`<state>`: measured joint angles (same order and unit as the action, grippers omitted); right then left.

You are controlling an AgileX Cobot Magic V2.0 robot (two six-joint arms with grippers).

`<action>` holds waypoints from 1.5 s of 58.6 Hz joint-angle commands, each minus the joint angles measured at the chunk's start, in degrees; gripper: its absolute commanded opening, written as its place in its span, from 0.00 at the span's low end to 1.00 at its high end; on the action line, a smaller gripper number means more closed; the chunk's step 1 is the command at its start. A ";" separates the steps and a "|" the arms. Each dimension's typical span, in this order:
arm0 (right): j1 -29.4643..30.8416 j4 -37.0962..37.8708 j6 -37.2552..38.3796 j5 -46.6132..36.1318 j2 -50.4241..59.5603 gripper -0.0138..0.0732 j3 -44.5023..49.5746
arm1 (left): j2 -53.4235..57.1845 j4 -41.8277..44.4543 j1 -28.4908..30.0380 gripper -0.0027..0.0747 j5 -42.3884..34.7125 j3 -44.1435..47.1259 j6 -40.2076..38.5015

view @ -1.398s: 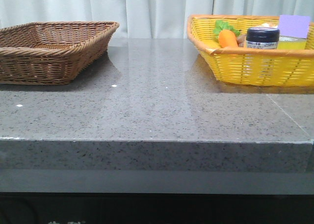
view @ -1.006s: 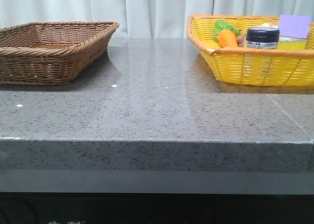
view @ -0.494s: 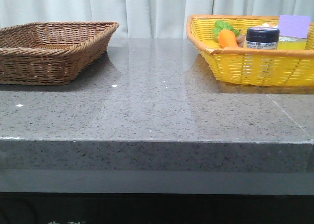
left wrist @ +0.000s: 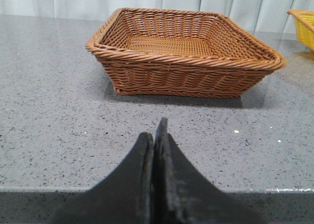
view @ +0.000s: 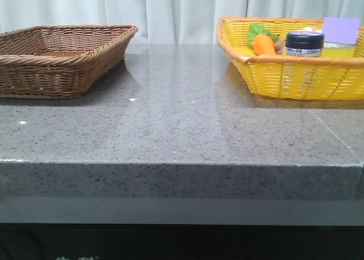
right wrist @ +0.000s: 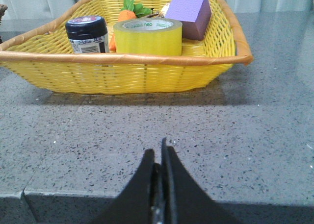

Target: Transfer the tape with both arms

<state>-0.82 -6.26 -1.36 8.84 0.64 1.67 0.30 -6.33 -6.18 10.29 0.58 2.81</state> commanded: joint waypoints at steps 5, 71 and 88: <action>0.20 -1.01 -0.16 -4.77 1.48 0.08 -1.61 | 0.98 -0.52 0.04 0.01 -5.53 2.15 -0.32; 0.27 -0.34 -0.16 4.06 -23.73 0.27 -33.63 | -32.20 -0.39 0.04 0.26 -7.08 -28.39 -0.32; 0.27 -0.16 -0.16 1.24 -23.78 0.90 -33.24 | -32.20 1.28 0.04 0.93 -7.48 -28.39 -0.32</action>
<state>-0.82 -7.15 -1.36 16.45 -22.28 -29.78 -31.51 -5.22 -6.18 7.96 -25.62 2.81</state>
